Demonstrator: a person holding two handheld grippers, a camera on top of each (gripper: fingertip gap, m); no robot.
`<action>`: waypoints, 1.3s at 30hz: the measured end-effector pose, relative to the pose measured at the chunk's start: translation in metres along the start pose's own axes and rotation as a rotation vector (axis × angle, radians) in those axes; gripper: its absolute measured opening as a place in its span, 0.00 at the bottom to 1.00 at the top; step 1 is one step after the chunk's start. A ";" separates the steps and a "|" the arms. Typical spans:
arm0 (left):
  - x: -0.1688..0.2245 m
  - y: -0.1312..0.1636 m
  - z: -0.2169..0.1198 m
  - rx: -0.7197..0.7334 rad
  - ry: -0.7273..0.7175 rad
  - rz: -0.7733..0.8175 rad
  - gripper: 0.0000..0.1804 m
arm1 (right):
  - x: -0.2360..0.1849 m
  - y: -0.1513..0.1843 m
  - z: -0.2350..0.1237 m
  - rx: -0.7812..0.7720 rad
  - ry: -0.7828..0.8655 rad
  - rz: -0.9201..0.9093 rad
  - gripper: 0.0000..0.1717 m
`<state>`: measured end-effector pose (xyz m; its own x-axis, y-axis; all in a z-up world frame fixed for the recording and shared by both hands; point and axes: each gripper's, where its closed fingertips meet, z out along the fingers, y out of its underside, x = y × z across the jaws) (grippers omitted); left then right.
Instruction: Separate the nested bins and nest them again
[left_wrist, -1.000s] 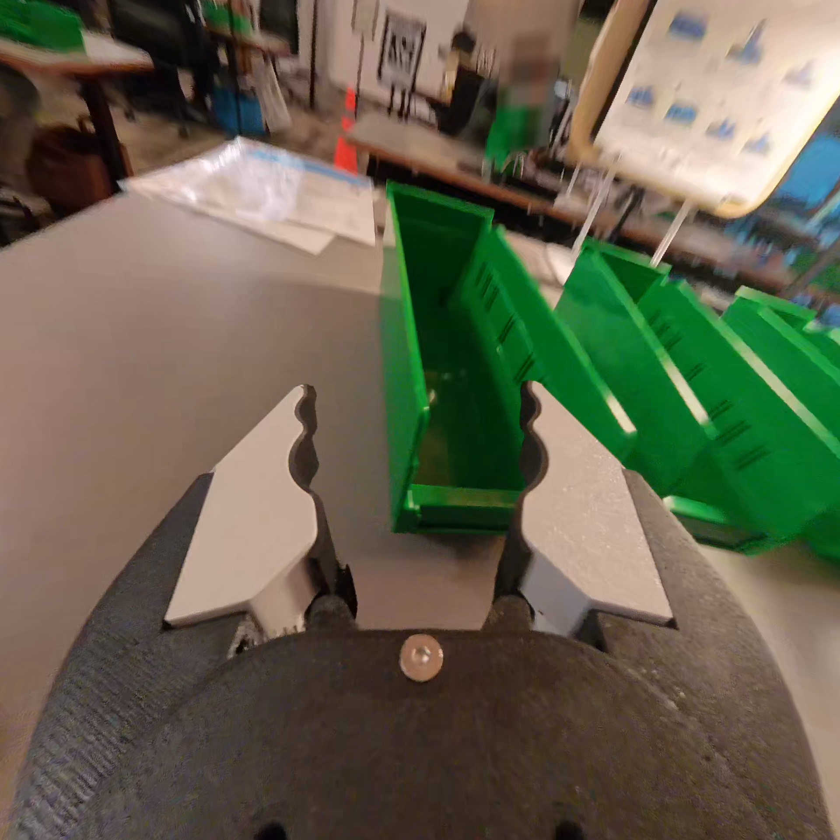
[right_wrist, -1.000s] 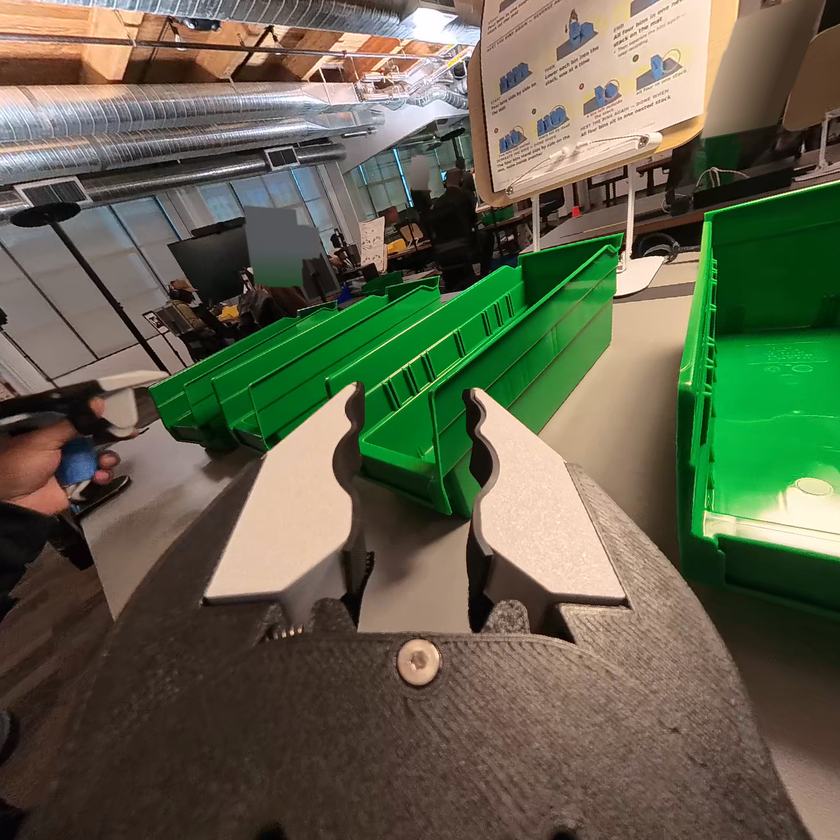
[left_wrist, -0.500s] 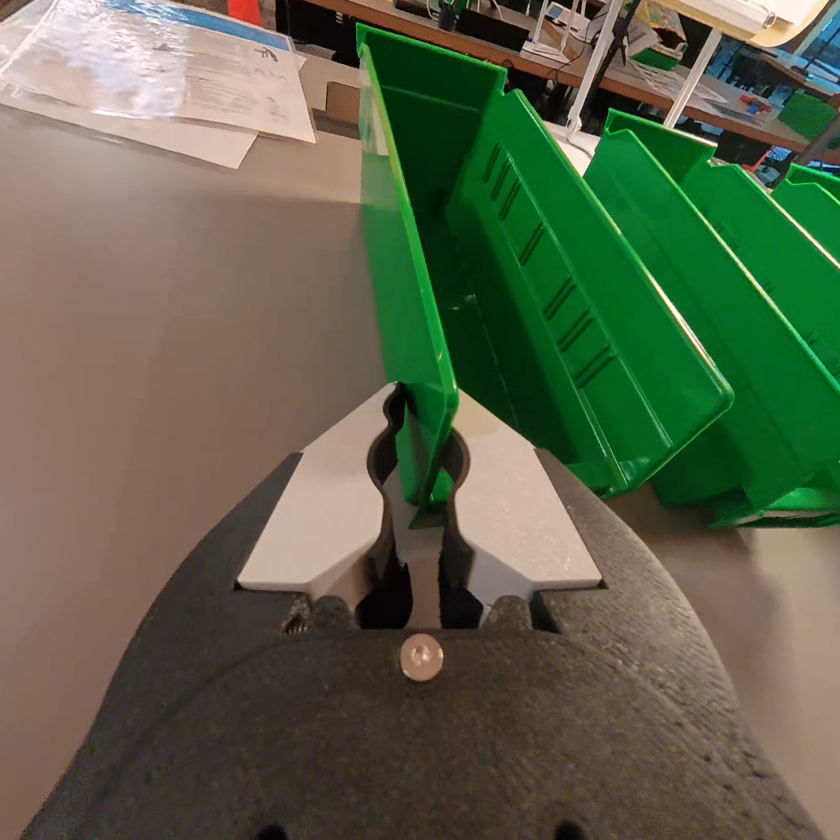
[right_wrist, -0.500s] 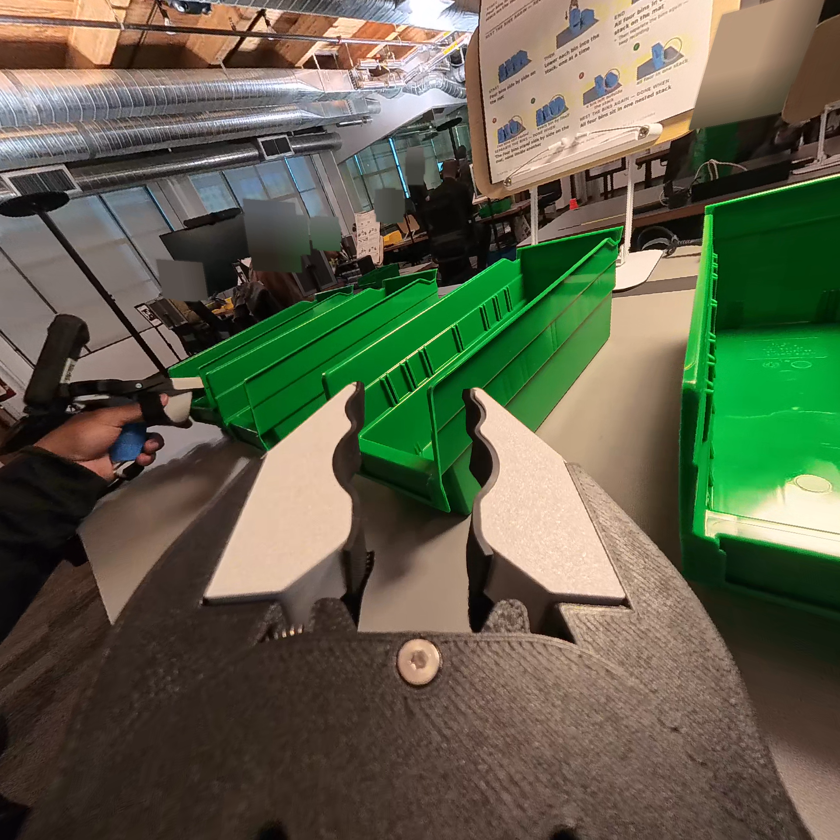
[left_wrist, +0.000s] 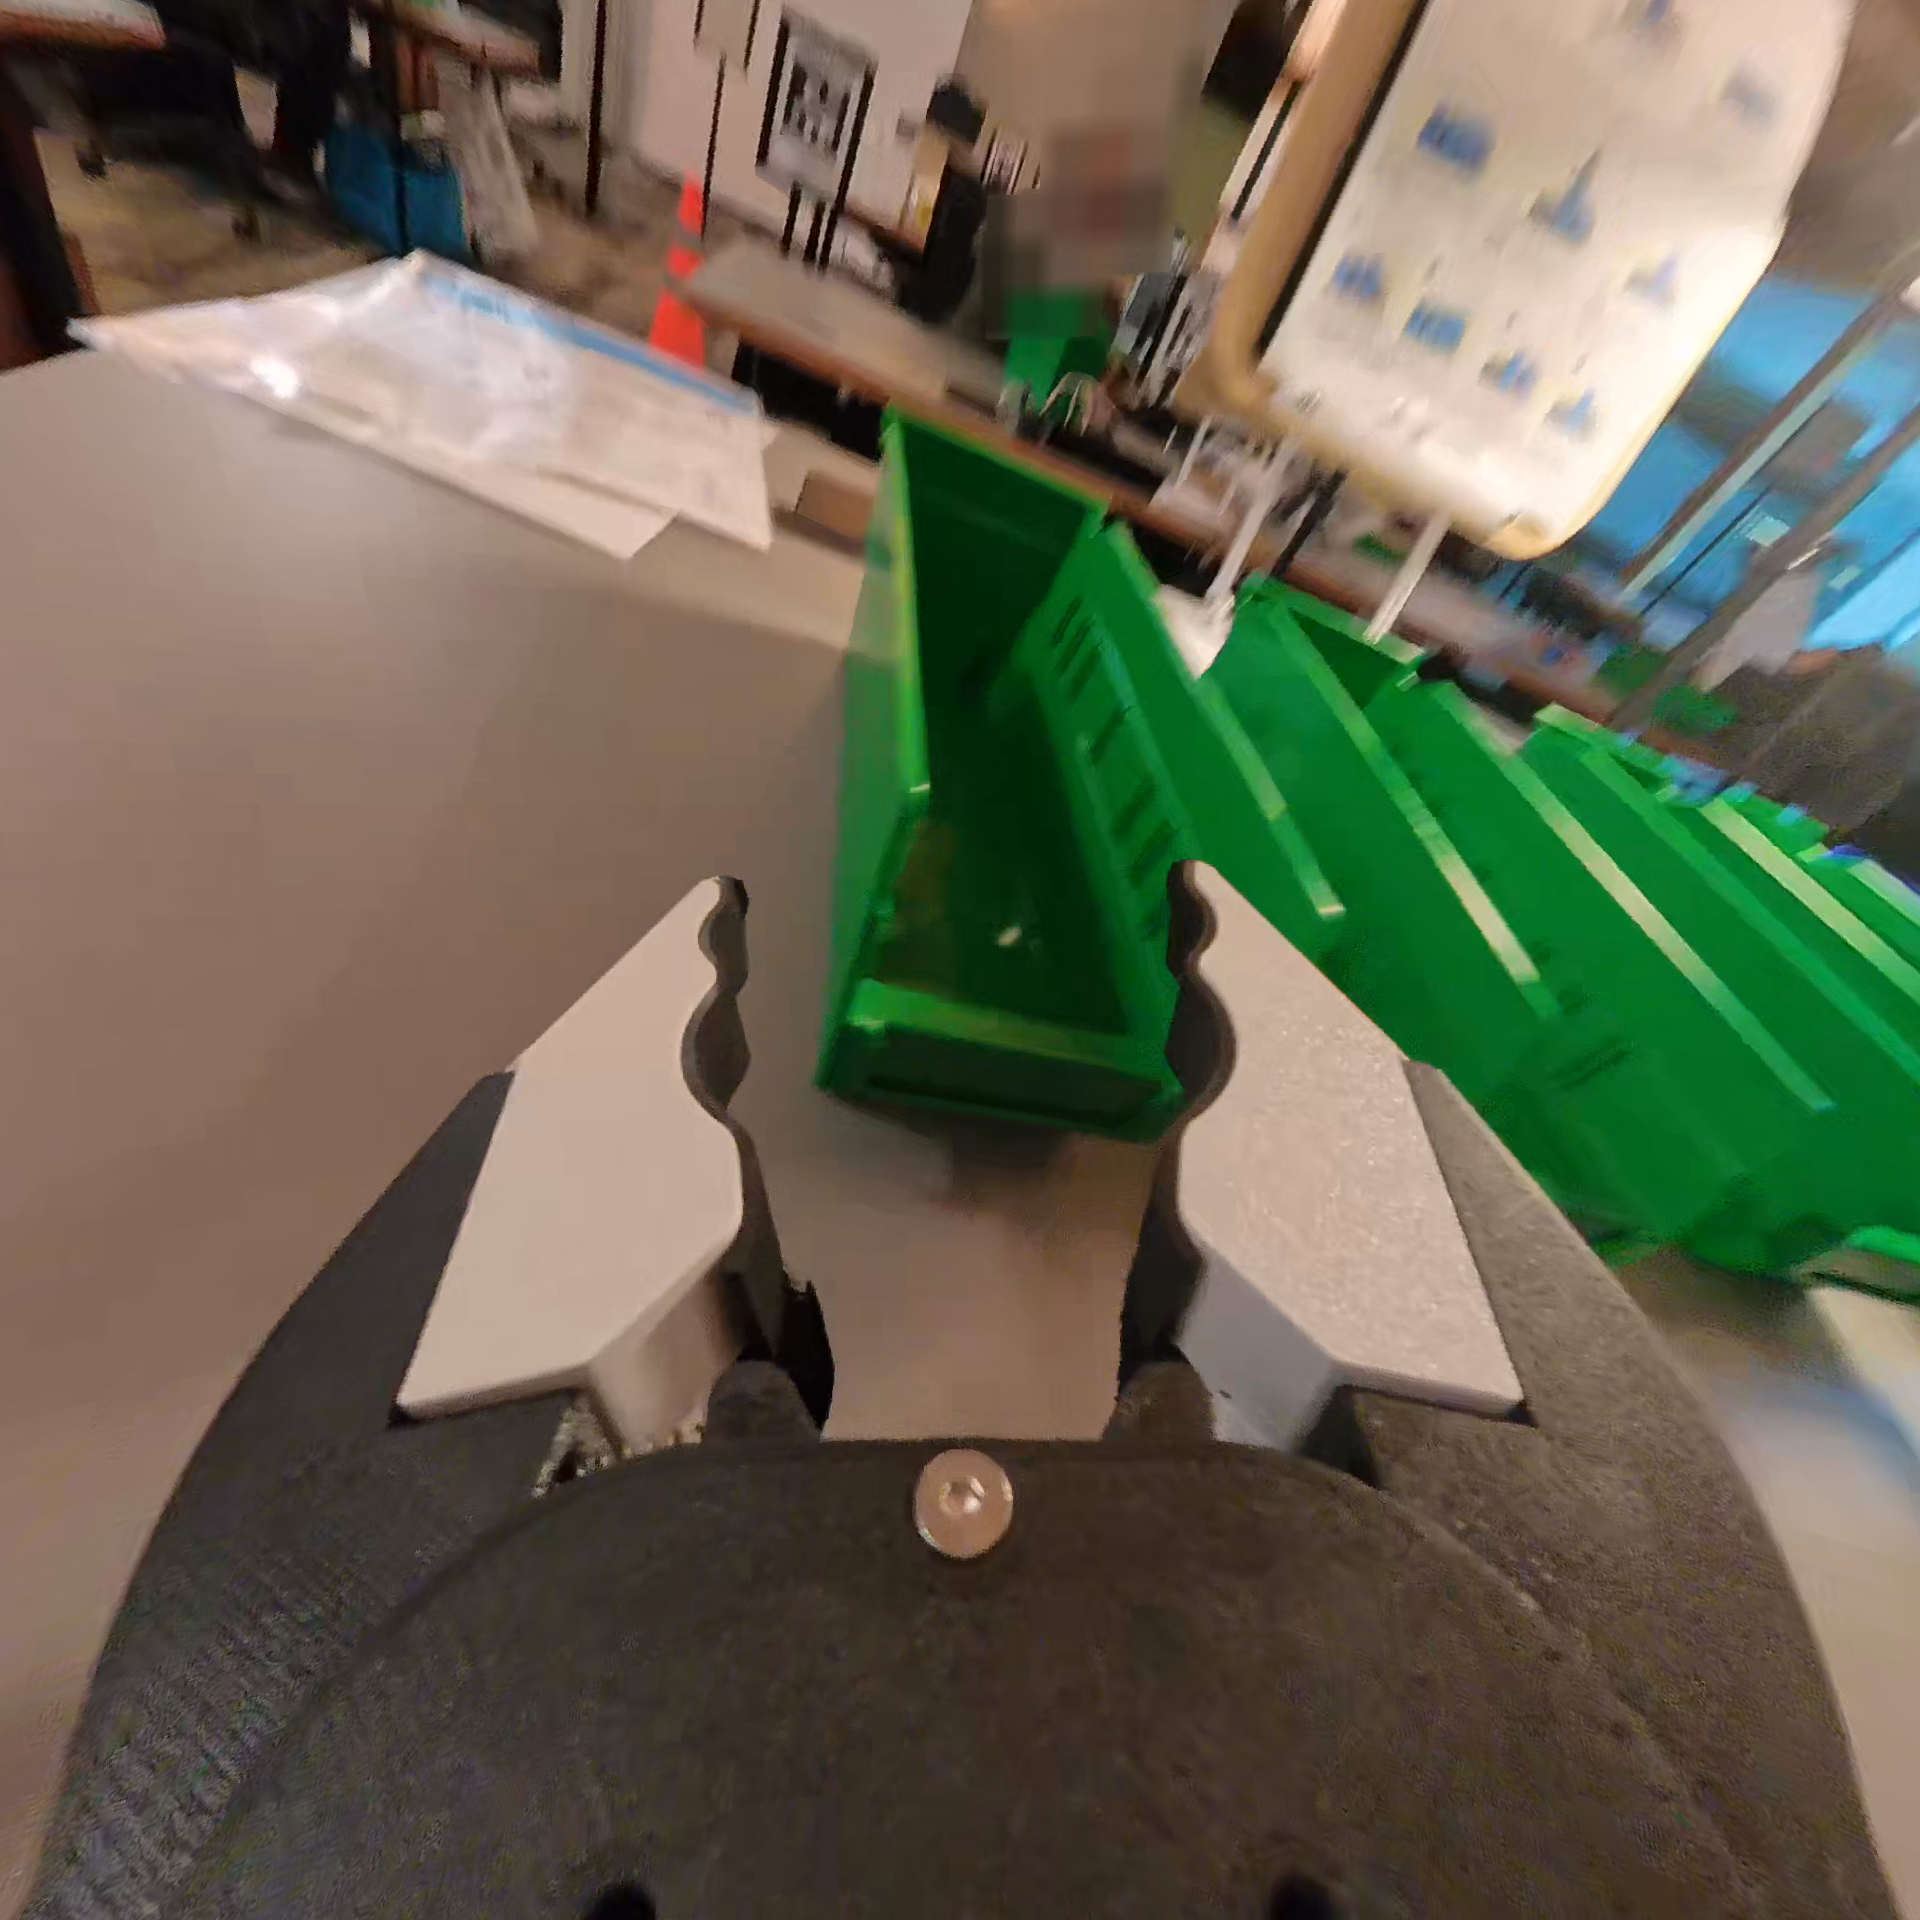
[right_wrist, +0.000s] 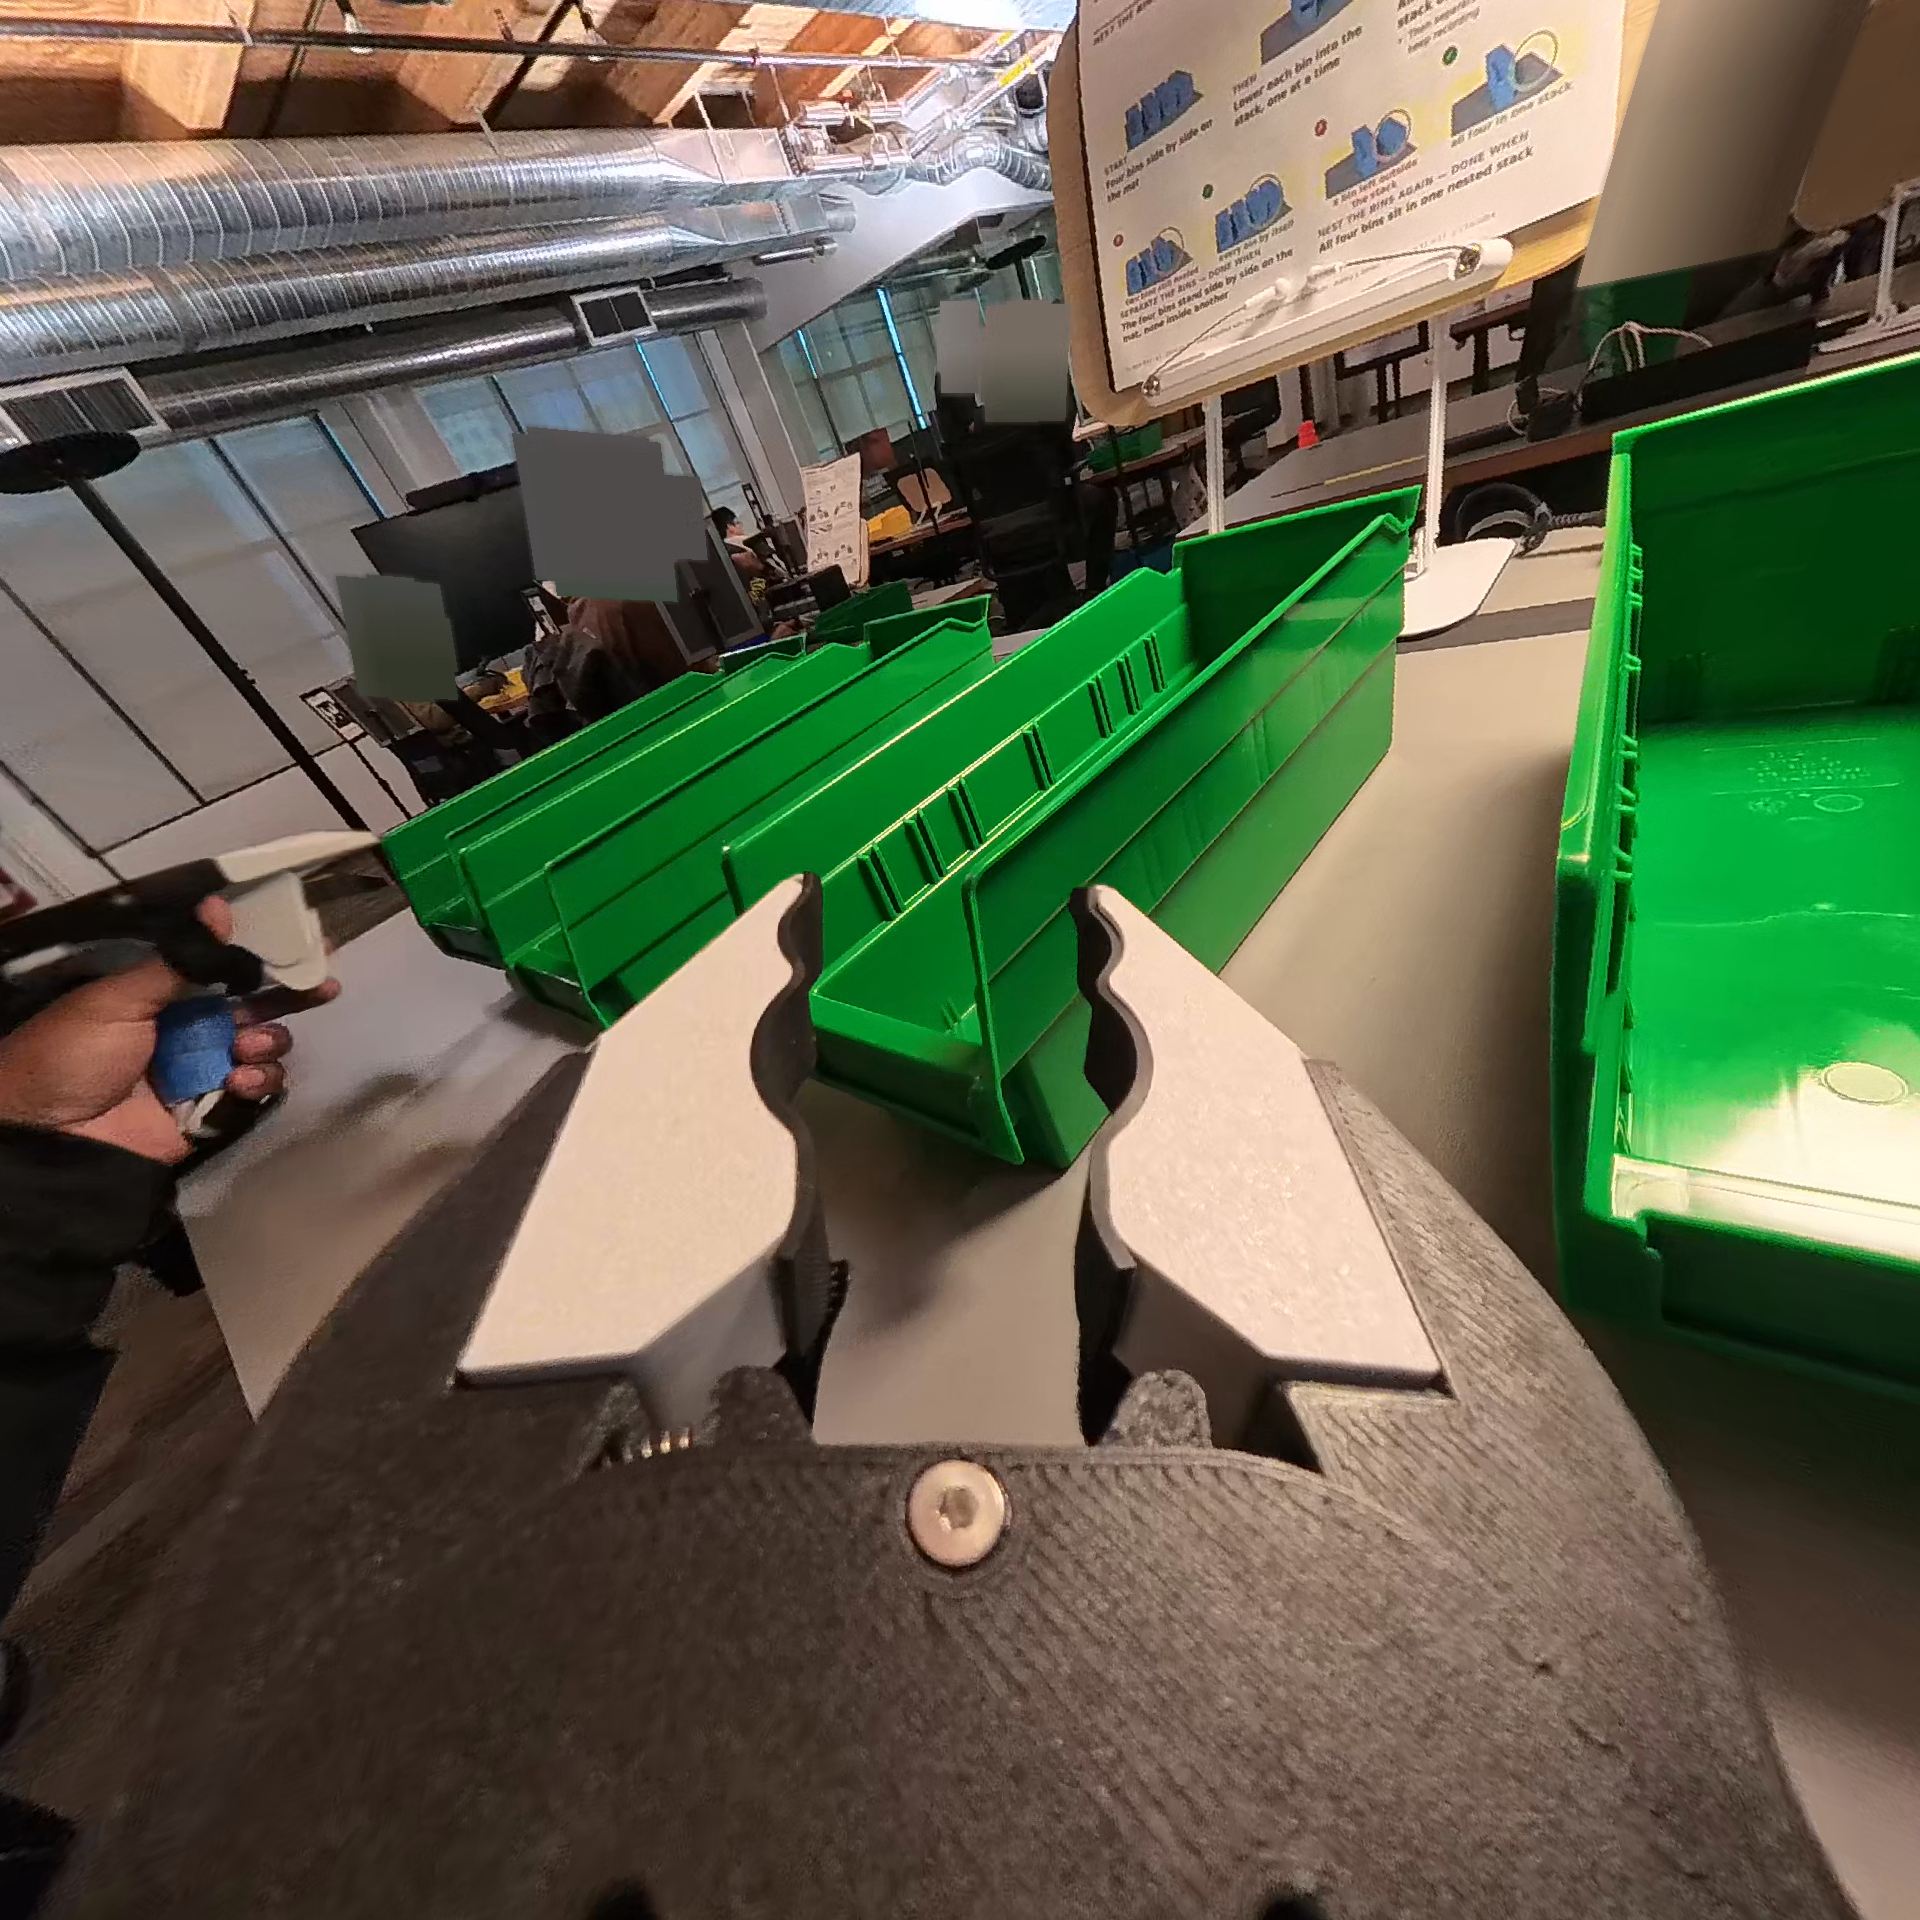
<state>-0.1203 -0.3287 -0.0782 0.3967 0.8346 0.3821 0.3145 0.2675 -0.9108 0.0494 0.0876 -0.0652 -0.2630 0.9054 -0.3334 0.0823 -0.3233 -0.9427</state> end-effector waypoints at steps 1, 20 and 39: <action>0.018 -0.005 -0.004 0.053 0.052 0.003 0.45 | 0.000 0.001 0.001 -0.008 0.001 0.004 0.29; 0.274 0.158 -0.034 -0.399 0.923 0.504 0.23 | 0.003 -0.042 -0.015 -0.212 0.169 -0.182 0.64; 0.271 0.162 -0.025 -0.512 0.928 0.382 0.23 | 0.172 -0.049 0.020 -0.920 0.555 -0.084 0.89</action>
<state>0.0598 -0.0709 -0.1185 0.9636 0.0815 0.2547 0.2672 -0.3364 -0.9030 -0.0194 0.2534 -0.0762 0.1521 0.9883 -0.0069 0.8366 -0.1325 -0.5316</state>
